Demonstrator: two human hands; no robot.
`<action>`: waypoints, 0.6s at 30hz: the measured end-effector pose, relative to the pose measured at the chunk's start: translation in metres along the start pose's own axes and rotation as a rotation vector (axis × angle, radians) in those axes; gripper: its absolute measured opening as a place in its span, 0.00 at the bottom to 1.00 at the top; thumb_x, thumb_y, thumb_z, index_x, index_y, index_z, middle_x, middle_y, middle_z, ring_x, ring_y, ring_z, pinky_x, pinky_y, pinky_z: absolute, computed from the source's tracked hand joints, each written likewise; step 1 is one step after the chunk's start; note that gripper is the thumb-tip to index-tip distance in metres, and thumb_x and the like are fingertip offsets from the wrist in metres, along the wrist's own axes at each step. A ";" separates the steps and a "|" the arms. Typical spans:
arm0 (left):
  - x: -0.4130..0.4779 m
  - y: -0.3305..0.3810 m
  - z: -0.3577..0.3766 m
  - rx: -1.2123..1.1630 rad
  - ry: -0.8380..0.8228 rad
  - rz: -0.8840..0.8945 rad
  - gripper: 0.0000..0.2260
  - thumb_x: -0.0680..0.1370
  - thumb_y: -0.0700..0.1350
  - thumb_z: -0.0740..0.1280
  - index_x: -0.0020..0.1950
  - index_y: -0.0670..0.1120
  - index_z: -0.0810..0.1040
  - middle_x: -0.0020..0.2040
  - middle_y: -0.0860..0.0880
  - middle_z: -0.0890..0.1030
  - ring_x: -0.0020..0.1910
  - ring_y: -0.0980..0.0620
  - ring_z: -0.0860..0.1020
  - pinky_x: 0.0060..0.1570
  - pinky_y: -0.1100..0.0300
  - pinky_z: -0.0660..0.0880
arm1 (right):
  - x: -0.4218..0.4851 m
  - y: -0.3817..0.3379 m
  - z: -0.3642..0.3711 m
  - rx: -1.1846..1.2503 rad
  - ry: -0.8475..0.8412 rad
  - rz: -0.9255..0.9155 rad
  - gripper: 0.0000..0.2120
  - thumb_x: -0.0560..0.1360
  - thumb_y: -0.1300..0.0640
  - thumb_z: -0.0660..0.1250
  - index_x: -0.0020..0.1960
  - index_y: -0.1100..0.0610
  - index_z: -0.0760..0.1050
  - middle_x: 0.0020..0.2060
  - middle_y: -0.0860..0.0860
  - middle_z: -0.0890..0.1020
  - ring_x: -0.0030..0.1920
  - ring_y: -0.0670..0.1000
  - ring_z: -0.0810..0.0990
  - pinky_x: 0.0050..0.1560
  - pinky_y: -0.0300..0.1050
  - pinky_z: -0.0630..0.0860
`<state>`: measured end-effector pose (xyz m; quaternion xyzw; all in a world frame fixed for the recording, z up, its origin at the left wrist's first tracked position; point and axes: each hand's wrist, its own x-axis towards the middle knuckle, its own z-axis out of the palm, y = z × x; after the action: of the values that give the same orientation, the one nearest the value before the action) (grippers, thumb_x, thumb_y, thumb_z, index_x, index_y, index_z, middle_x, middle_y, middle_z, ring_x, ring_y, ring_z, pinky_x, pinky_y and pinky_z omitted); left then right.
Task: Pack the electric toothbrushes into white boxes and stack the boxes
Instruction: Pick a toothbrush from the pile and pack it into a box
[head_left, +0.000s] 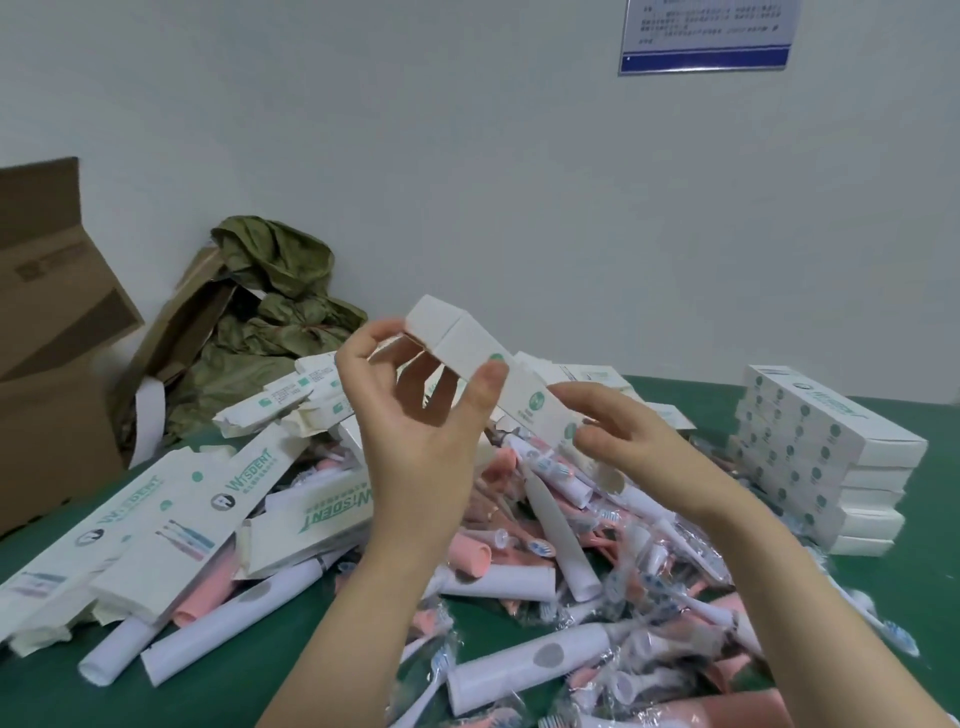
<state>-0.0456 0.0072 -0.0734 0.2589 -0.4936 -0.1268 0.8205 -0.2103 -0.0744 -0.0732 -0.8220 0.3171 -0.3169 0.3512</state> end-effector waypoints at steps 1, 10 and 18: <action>0.000 0.001 -0.001 -0.014 0.007 -0.012 0.26 0.68 0.46 0.75 0.58 0.53 0.63 0.54 0.49 0.77 0.52 0.55 0.79 0.48 0.62 0.76 | 0.000 0.003 -0.001 -0.025 -0.014 -0.008 0.36 0.62 0.35 0.70 0.67 0.49 0.72 0.63 0.41 0.76 0.65 0.41 0.73 0.67 0.45 0.67; 0.000 -0.004 -0.018 0.012 0.224 -0.087 0.15 0.71 0.50 0.70 0.53 0.53 0.68 0.56 0.42 0.75 0.47 0.59 0.79 0.45 0.66 0.76 | 0.006 -0.006 -0.010 -0.075 0.045 -0.059 0.26 0.58 0.35 0.75 0.53 0.41 0.78 0.52 0.35 0.81 0.54 0.36 0.78 0.59 0.39 0.73; -0.009 -0.021 -0.061 0.213 0.306 -0.607 0.17 0.76 0.47 0.70 0.61 0.44 0.69 0.61 0.44 0.76 0.57 0.50 0.78 0.57 0.55 0.76 | 0.006 -0.010 -0.008 0.354 0.368 -0.013 0.29 0.54 0.41 0.80 0.52 0.47 0.79 0.53 0.47 0.81 0.57 0.47 0.79 0.54 0.43 0.76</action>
<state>0.0048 0.0127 -0.1148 0.4941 -0.2758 -0.2725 0.7782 -0.2102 -0.0760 -0.0588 -0.6782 0.3102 -0.5139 0.4239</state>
